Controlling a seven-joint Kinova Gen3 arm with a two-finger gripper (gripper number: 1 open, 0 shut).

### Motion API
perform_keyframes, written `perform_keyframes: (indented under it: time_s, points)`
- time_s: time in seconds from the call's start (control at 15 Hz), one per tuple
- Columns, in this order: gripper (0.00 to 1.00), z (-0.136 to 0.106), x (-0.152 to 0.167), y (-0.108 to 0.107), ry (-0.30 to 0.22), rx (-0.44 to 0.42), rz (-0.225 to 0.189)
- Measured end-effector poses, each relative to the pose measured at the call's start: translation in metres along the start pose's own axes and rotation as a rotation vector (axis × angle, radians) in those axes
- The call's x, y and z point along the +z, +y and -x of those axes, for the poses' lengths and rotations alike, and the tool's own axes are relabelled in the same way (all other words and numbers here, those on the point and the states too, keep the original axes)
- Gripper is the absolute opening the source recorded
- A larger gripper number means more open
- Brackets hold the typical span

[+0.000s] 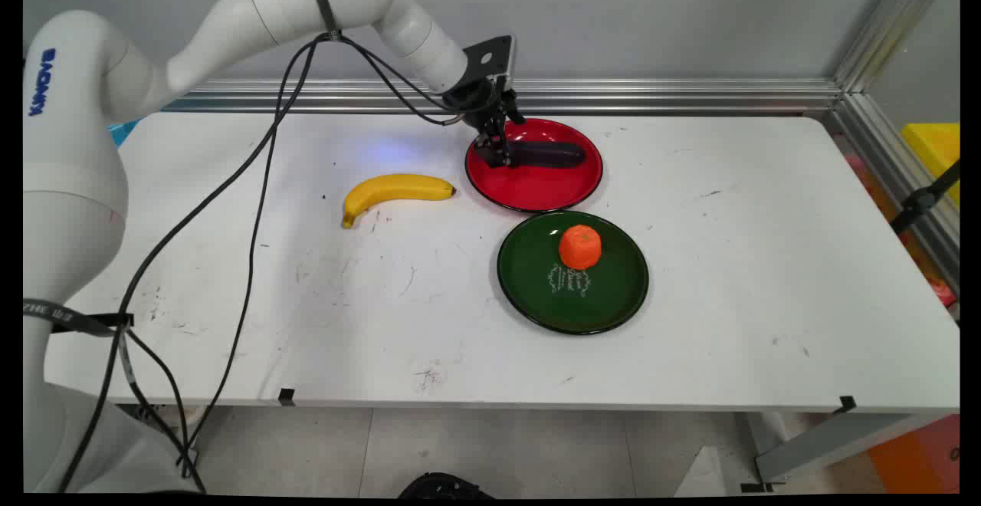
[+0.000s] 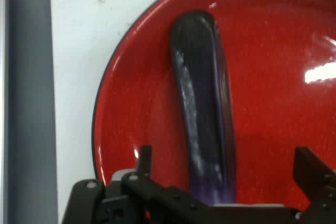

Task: Pick up the mandarin from the green plate

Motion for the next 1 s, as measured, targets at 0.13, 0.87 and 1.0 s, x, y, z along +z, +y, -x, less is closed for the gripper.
perform_keyframes:
  time_s: [0.13,0.87,1.0]
  points:
    - [1.00,-0.009,-0.006,0.000,0.013,-0.011,-0.003]
    - [1.00,-0.070,-0.060,0.040,0.066,-0.101,0.067]
    - [1.00,-0.077,-0.073,0.056,0.059,-0.119,0.102]
